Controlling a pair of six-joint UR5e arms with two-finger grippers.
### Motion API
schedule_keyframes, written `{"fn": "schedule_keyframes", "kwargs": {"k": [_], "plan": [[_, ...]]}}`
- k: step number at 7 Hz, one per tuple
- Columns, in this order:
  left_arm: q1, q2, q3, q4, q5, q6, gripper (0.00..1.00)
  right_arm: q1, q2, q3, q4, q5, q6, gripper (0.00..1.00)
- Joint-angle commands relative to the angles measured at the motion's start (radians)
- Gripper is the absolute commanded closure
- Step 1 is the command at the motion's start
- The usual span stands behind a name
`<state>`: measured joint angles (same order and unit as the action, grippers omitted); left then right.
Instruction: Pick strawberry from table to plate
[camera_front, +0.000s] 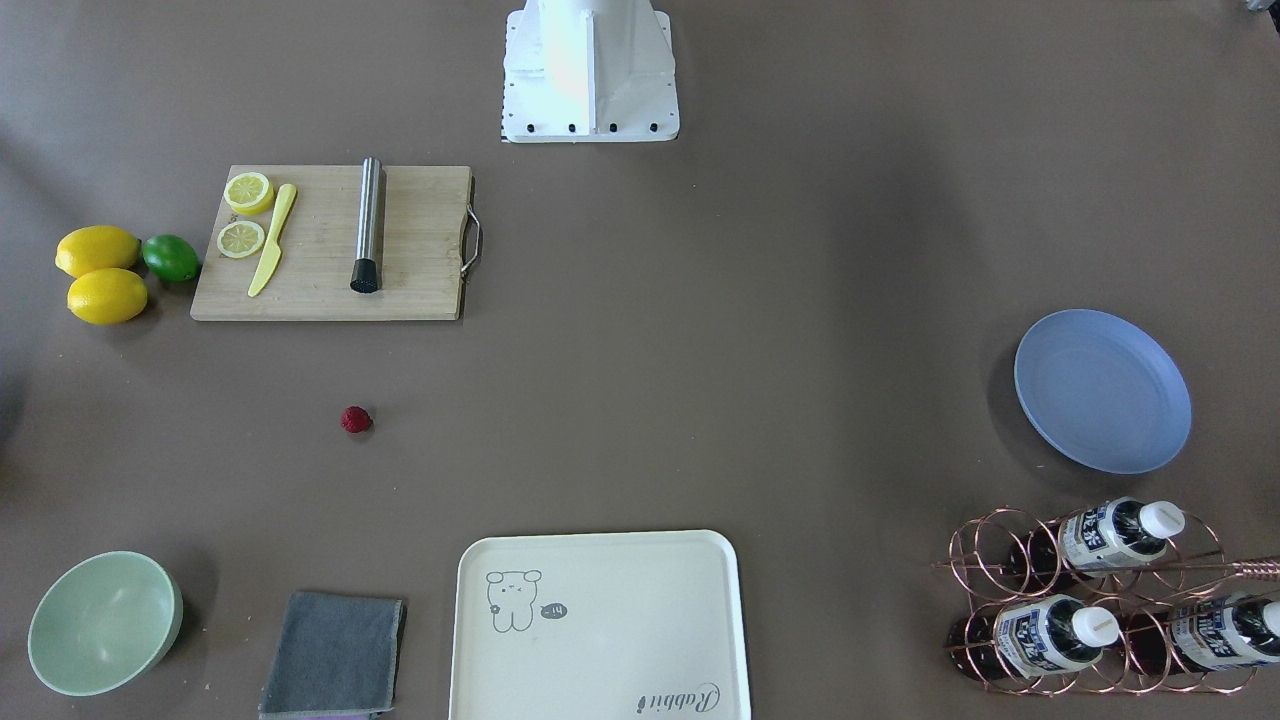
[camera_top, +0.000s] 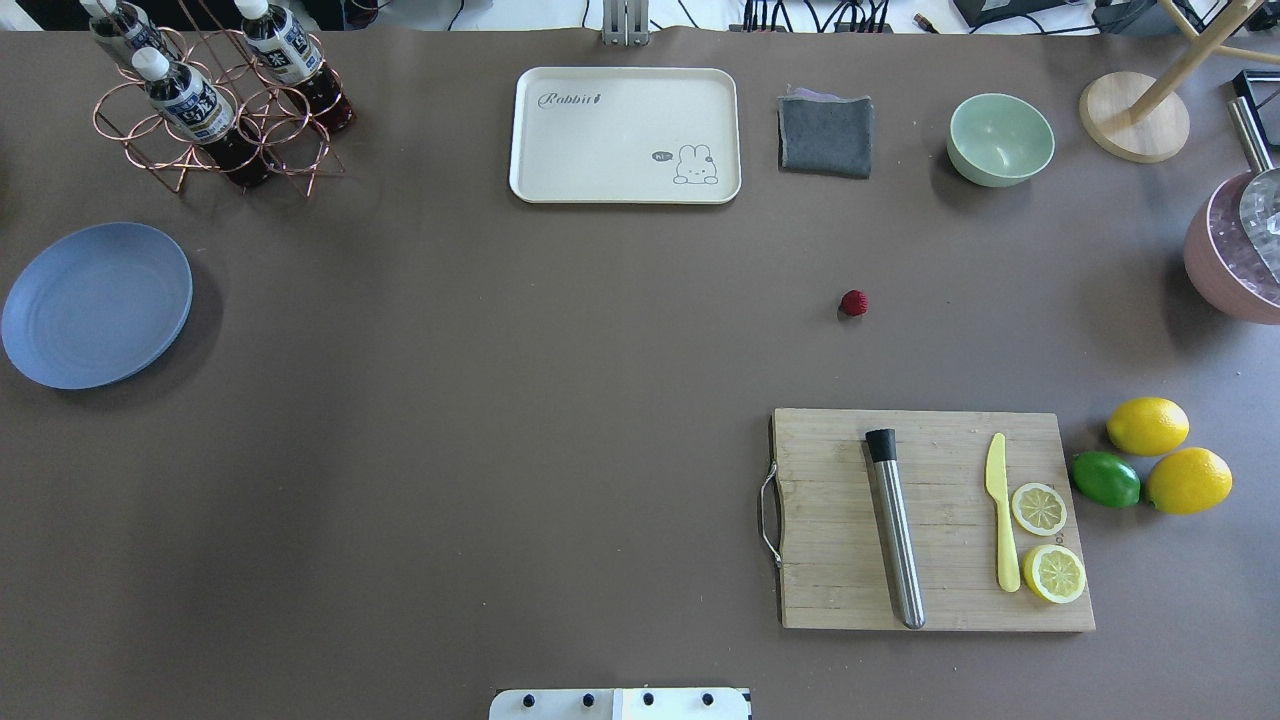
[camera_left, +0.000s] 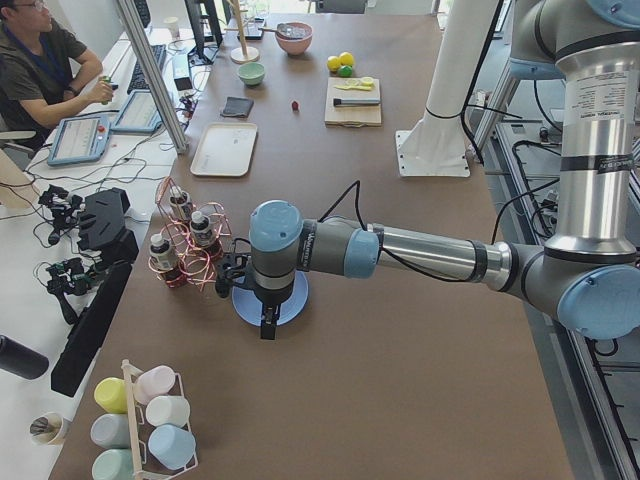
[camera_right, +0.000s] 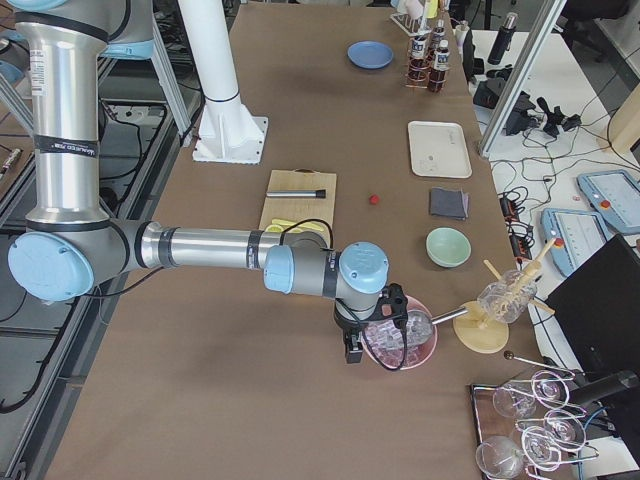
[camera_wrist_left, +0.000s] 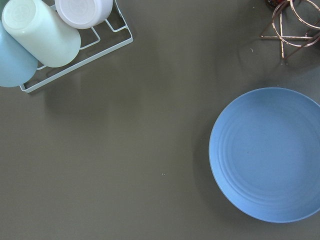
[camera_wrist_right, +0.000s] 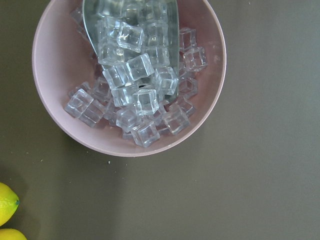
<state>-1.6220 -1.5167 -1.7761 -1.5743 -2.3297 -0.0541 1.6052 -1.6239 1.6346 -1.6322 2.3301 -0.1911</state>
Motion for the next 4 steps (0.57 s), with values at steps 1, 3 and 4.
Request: {"fn": "schedule_keyframes", "kwargs": {"k": [1, 3, 4], "plan": [[0.001, 0.041, -0.009, -0.03, 0.001, -0.004, 0.02, 0.001, 0.001, 0.001, 0.0, 0.003, 0.001, 0.0], [0.001, 0.052, -0.008, -0.032, 0.001, 0.003, 0.02, 0.001, 0.001, 0.004, 0.002, 0.006, 0.001, 0.0], [0.001, 0.052, -0.008, -0.03, 0.001, 0.002, 0.02, 0.001, -0.004, 0.008, 0.0, 0.006, 0.001, 0.0]]}}
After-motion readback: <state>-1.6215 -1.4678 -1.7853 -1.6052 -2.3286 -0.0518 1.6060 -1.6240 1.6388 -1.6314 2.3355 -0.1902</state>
